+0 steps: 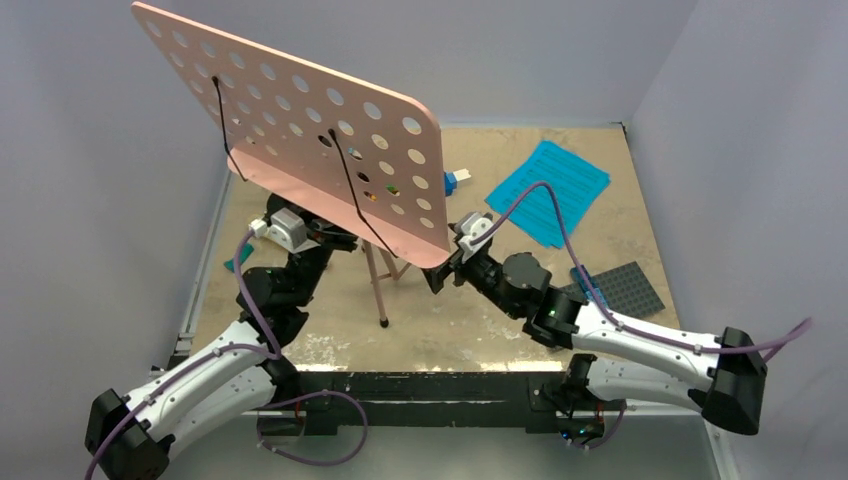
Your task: Pack up the instrument practice props
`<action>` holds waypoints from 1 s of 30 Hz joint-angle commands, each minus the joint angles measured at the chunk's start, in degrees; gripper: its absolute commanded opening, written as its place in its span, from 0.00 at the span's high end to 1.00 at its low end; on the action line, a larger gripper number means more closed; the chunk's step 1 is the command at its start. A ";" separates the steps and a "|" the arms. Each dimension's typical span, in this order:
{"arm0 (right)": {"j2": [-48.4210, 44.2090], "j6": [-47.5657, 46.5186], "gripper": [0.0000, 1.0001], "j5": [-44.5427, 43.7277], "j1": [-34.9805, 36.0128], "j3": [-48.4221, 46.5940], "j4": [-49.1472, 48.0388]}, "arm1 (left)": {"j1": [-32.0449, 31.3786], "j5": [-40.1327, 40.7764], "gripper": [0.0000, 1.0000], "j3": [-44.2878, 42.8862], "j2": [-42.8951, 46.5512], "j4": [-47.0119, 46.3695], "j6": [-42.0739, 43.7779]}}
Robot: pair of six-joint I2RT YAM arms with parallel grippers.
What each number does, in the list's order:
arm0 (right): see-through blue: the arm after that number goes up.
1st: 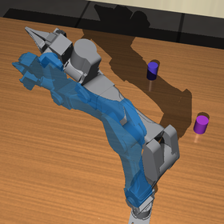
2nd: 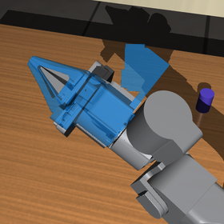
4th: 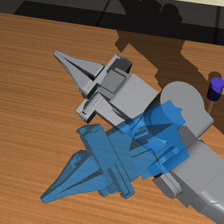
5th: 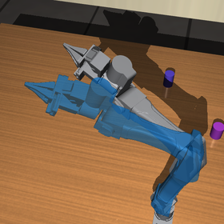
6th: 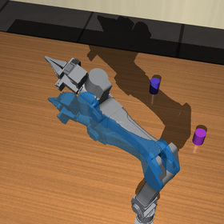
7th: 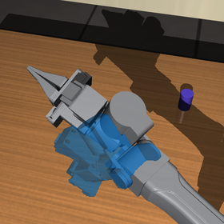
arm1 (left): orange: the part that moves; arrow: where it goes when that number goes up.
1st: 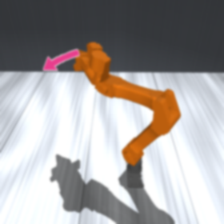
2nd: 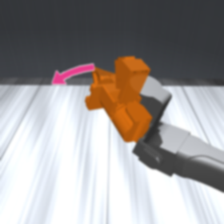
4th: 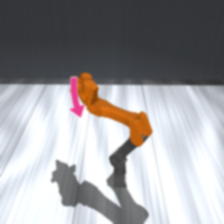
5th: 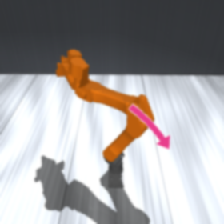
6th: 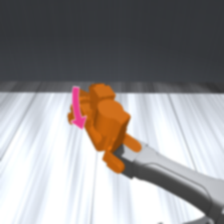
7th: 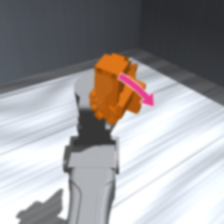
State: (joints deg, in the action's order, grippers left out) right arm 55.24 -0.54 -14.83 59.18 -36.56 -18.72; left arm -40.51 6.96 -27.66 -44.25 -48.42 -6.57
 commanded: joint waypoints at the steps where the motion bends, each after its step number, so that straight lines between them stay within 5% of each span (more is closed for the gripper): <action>1: 3.73 -7.53 0.01 -12.01 3.13 -1.97 -9.00 | -1.68 -0.95 1.00 3.61 1.33 19.01 -4.93; 16: 2.21 5.18 0.01 16.14 3.19 0.83 -10.62 | -4.40 2.04 1.00 2.59 7.56 38.34 -10.81; 30: 14.35 7.89 0.01 10.57 3.14 -4.15 -19.55 | -7.39 5.00 1.00 2.82 8.36 39.18 -10.35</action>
State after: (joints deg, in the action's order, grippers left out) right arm 67.92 6.74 -2.09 62.26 -36.80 -31.81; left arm -47.03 11.70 -29.34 -34.46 -28.38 -14.57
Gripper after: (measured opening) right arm 0.986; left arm 0.278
